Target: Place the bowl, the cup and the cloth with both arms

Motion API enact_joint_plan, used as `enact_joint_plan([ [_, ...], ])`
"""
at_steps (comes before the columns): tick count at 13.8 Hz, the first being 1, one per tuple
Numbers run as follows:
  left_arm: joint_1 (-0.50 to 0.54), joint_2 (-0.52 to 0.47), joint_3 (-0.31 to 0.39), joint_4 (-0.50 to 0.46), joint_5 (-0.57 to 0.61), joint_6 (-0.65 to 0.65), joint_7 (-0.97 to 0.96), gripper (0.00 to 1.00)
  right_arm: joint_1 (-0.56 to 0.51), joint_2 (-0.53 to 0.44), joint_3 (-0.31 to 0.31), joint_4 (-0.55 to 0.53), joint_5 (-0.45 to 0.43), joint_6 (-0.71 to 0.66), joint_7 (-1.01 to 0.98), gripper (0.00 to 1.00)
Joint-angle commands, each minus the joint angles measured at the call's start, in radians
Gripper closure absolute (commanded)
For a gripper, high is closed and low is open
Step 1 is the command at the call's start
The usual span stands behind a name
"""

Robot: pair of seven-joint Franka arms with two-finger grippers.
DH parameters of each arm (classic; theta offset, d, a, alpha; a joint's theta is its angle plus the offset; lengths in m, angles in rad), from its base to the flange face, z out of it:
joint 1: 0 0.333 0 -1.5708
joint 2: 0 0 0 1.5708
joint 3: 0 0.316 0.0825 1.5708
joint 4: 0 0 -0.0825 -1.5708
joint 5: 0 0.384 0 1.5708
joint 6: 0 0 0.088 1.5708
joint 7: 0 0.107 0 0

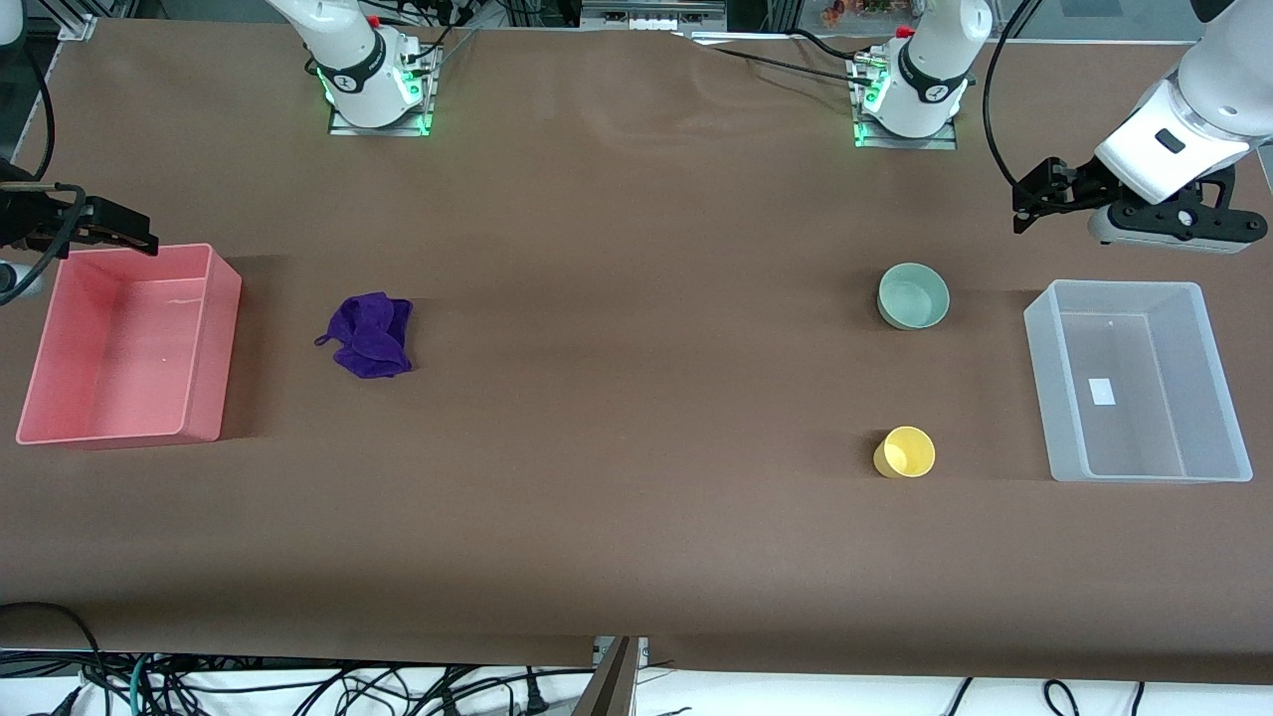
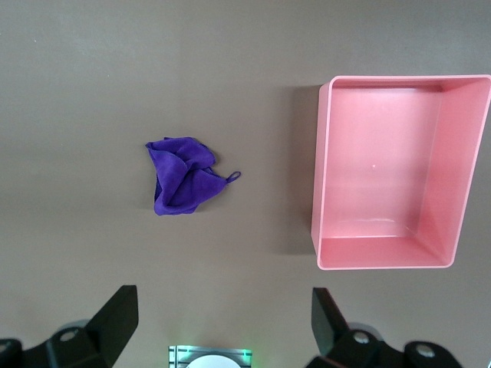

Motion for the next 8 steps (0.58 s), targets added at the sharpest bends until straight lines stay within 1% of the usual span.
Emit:
enact_joint_plan([
  [1,0.001,0.029,-0.003,0.042,0.021,-0.005,-0.003,0.0,-0.001,0.004,0.0,0.016,0.009,-0.002,0.008,0.0],
  [8,-0.002,0.035,-0.003,0.042,0.021,-0.008,-0.003,0.0,-0.001,0.004,-0.002,0.017,0.009,-0.002,0.006,0.0],
])
